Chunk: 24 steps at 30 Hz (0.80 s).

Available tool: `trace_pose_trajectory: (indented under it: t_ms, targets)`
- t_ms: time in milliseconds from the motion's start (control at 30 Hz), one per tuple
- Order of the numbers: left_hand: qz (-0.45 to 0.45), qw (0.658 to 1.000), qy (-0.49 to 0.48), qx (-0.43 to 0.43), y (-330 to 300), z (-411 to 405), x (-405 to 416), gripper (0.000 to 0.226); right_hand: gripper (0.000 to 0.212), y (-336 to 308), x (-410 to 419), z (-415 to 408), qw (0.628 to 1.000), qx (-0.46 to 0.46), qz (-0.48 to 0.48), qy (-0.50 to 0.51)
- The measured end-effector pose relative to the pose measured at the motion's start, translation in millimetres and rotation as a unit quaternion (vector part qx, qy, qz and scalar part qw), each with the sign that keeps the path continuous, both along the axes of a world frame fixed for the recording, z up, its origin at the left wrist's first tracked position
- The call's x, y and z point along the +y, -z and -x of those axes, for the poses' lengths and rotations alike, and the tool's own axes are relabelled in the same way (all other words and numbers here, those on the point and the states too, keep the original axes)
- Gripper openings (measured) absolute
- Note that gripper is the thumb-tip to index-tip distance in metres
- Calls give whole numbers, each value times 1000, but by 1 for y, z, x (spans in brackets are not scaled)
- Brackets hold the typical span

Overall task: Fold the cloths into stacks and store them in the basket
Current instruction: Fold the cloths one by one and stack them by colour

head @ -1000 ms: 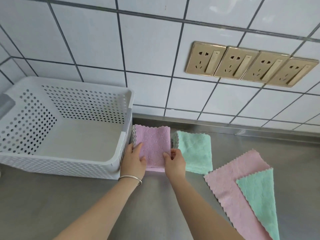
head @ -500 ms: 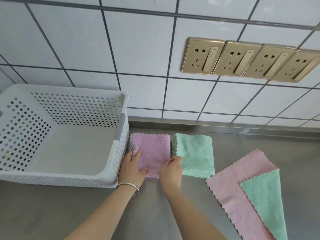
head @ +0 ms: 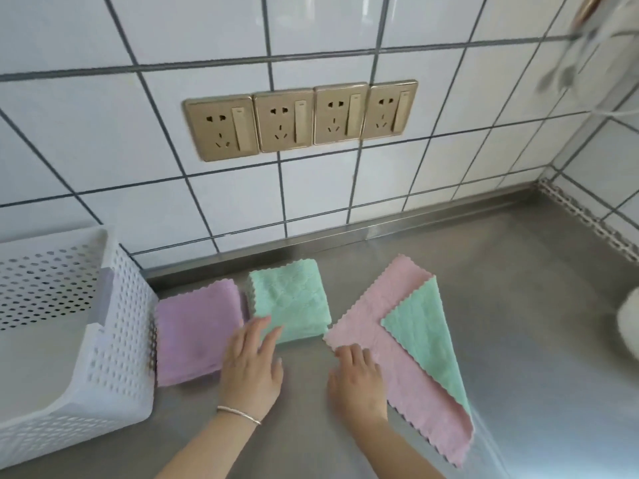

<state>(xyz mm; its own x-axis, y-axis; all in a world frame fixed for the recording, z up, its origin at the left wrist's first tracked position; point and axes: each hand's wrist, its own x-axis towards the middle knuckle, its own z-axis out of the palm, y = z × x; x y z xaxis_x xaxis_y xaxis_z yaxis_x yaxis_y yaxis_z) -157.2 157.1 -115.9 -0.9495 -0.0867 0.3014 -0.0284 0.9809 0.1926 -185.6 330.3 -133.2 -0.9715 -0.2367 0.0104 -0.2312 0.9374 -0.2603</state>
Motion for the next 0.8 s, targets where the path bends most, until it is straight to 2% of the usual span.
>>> trace_pose_trajectory:
  t_ms: [100, 267, 333, 433, 533, 600, 700, 800]
  targets:
    - [-8, 989, 139, -50, 20, 6, 51, 59, 36, 27, 53, -10, 999, -6, -47, 2]
    - [0, 968, 215, -128, 51, 27, 106, 69, 28, 37, 94, 0, 998, 25, -61, -12]
    - [-10, 963, 224, -148, 56, 38, 118, 66, 28, 34, 106, 8, 998, 7, -53, -22]
    - [-13, 968, 220, -119, 61, 52, 123, 32, 22, 35, 121, 14, 1000, 16, 16, -21]
    - [5, 962, 222, -158, 54, 58, 121, 37, 21, 39, 138, 11, 994, 67, 80, -42]
    - [37, 962, 225, -149, 50, 49, 120, 40, 19, 38, 146, 6, 990, 66, 104, -68]
    - [36, 963, 243, -109, 56, 17, 110, 37, 15, 39, 147, -8, 986, 57, 118, -105]
    - [10, 959, 253, -123, 60, -26, 89, 34, 3, 45, 134, -32, 979, 62, 109, -158]
